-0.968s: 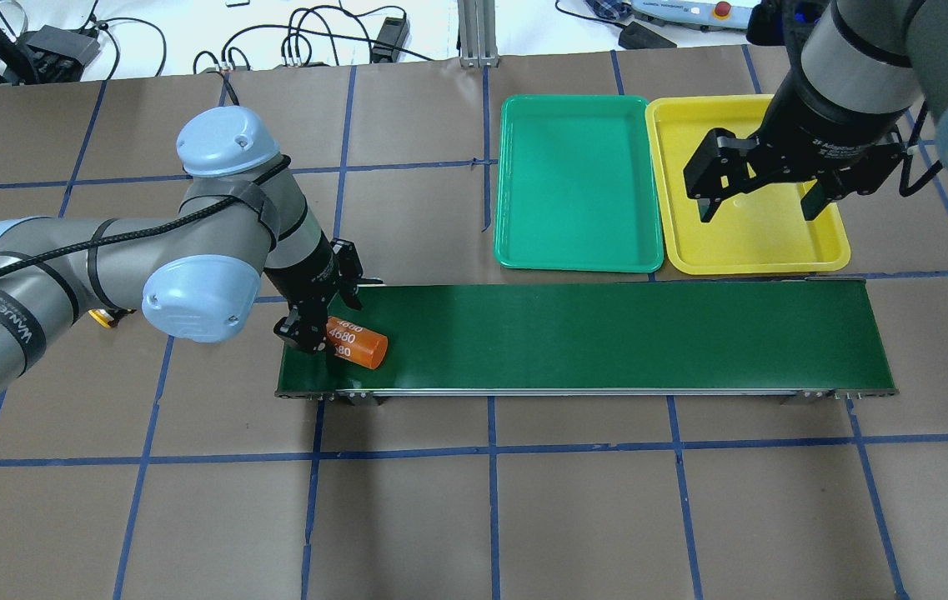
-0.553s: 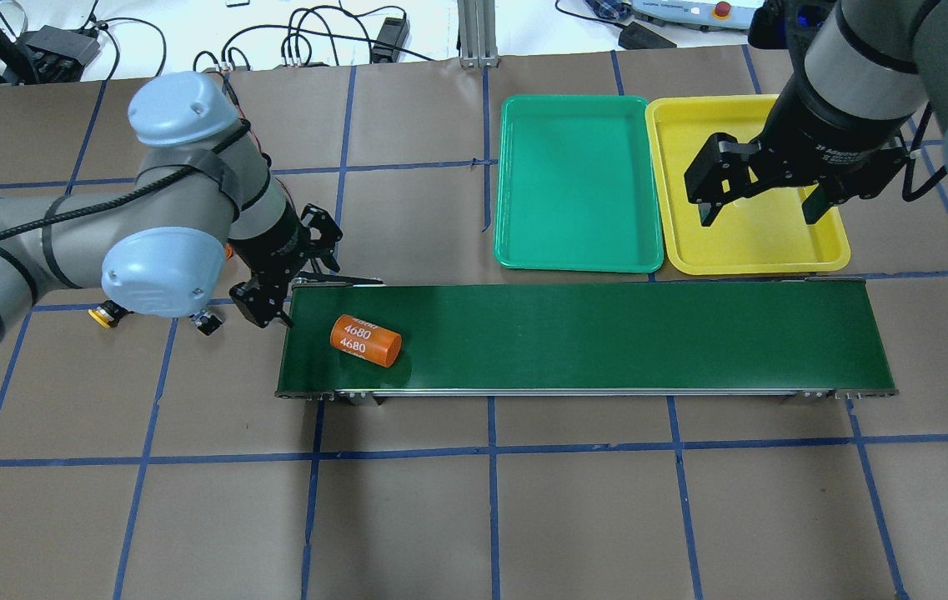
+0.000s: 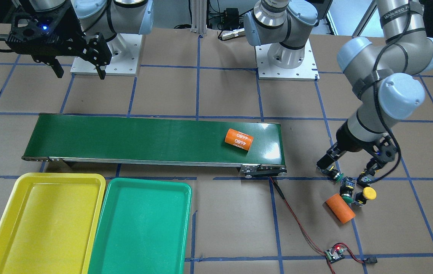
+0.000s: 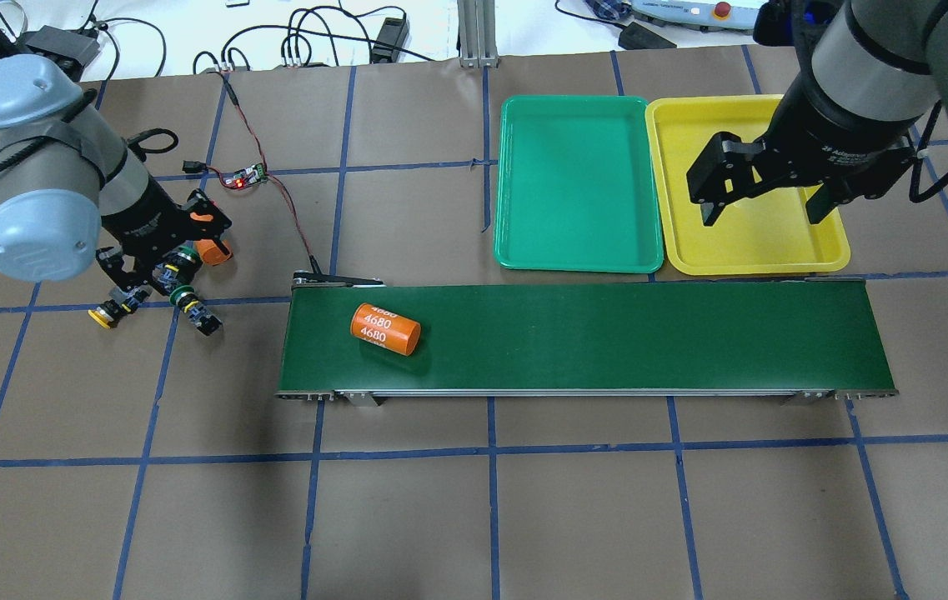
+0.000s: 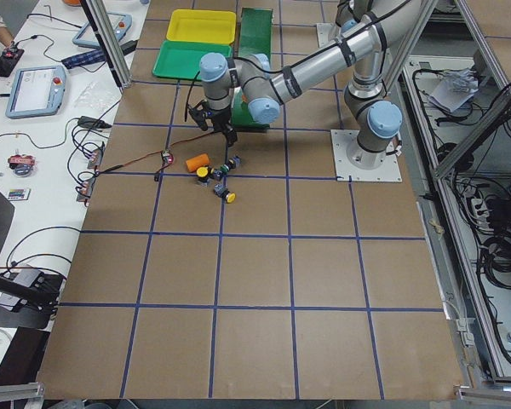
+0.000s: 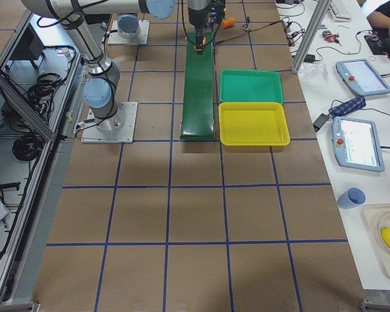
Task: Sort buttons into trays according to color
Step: 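Move the left gripper back to the plain orange cylinder, then grasp the plain orange cylinder with the left gripper and lift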
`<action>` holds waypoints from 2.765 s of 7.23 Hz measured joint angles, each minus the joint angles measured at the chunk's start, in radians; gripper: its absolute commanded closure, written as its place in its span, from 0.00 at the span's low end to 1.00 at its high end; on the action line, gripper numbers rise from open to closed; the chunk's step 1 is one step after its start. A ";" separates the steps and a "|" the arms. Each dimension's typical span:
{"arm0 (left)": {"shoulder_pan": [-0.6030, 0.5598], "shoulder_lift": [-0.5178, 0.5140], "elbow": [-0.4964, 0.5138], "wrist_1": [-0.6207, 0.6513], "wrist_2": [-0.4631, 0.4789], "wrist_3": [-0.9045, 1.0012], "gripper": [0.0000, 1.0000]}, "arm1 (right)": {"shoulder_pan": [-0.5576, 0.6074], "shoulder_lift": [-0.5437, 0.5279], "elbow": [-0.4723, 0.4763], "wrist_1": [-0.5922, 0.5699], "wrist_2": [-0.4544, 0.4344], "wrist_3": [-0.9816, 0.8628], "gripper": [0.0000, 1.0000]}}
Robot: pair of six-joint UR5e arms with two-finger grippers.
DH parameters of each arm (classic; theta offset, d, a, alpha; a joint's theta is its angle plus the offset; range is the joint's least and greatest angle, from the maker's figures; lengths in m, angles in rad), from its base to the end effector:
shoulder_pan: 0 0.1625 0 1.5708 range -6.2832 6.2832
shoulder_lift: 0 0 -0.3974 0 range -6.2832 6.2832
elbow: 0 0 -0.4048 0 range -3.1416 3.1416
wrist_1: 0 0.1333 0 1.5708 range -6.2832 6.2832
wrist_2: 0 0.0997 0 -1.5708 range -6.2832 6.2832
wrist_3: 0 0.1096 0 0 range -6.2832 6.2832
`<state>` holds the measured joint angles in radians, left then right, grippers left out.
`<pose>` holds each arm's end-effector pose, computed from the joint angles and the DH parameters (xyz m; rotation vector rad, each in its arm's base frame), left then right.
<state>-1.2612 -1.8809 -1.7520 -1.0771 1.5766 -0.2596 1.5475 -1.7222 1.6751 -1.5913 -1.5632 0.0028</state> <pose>0.0498 -0.5911 0.2406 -0.8804 3.0096 -0.0035 0.1236 -0.4543 0.4718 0.0405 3.1326 -0.1060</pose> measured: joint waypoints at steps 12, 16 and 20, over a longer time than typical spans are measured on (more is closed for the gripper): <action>-0.027 -0.341 0.195 0.092 0.000 0.254 1.00 | 0.000 0.000 0.002 0.037 -0.010 -0.006 0.00; -0.038 -0.207 0.184 -0.087 -0.032 0.100 1.00 | 0.000 0.000 0.002 0.038 -0.009 -0.004 0.00; -0.204 -0.001 0.044 -0.208 -0.109 -0.597 1.00 | 0.000 0.001 0.002 0.040 -0.005 0.000 0.00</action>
<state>-1.4651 -1.8823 -1.7081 -1.2851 1.4681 -0.8568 1.5476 -1.7208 1.6766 -1.5510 -1.5679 0.0023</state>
